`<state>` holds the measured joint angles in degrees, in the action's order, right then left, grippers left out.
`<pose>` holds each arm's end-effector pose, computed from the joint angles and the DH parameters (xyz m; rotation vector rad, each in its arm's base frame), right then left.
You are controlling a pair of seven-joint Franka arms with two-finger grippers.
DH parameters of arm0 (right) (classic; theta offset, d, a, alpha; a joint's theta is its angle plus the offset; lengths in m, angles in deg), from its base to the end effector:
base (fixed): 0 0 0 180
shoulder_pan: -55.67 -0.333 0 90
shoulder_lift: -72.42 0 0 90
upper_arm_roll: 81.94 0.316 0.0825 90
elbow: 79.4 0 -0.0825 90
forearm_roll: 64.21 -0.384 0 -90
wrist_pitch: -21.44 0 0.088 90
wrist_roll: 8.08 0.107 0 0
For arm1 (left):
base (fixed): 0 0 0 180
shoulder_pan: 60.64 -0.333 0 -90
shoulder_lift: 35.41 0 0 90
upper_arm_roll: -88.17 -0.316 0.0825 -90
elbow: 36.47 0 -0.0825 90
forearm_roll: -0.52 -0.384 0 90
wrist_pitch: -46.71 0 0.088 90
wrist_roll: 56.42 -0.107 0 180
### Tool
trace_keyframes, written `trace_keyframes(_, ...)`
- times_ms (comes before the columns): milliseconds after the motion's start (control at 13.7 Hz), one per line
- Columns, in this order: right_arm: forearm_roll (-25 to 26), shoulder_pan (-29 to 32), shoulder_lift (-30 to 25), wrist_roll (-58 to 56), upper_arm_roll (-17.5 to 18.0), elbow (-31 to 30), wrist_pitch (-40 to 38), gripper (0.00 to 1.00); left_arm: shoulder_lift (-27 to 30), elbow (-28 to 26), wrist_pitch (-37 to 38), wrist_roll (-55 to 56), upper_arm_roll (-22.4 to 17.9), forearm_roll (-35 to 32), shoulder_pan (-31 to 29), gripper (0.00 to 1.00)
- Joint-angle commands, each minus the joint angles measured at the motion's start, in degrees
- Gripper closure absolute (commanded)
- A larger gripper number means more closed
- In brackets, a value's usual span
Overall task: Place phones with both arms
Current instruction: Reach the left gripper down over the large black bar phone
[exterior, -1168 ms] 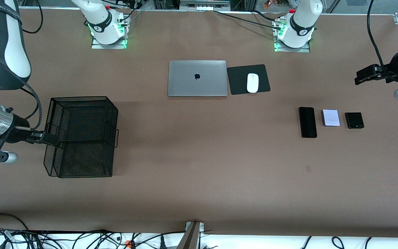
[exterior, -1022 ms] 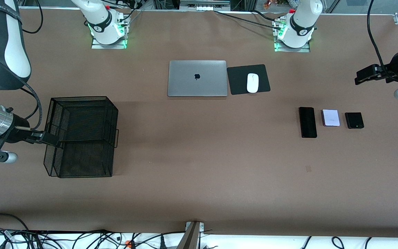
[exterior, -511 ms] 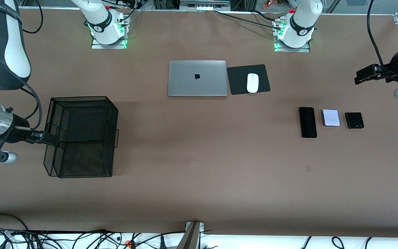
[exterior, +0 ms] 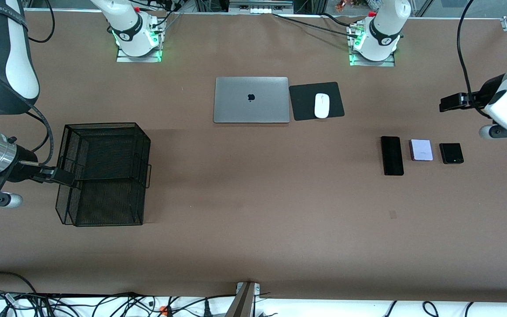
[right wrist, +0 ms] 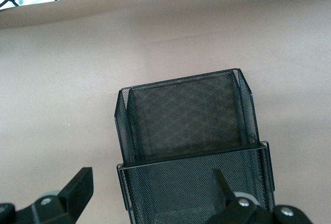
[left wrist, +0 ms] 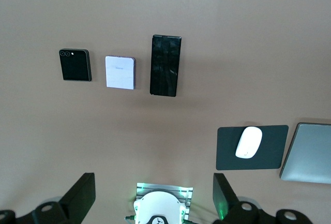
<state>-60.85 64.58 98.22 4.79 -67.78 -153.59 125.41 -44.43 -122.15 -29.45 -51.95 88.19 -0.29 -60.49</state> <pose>0.6975 0.0243 0.5026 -3.0704 0.2296 -0.1138 0.5699 0.0001 0.5535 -3.0718 -0.1171 0.5004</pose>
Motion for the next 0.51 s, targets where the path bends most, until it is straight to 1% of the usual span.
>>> trace_keyframes(0,0.2,0.2,-0.8,-0.8,0.1,-0.3,-0.4,0.0,0.0,-5.4,-5.2,-4.5,0.0,-2.4,-0.6,0.0)
trace_keyframes(219,0.2,0.2,-0.8,-0.8,0.1,-0.4,-0.4,0.0,-0.1,-13.4,-16.1,-10.3,-0.1,-2.4,-3.8,0.0)
trace_keyframes(438,0.2,0.1,-0.8,-0.6,0.1,-0.3,-0.4,0.0,-1.7,-17.9,-23.8,-13.6,-0.1,-2.4,-6.2,0.0)
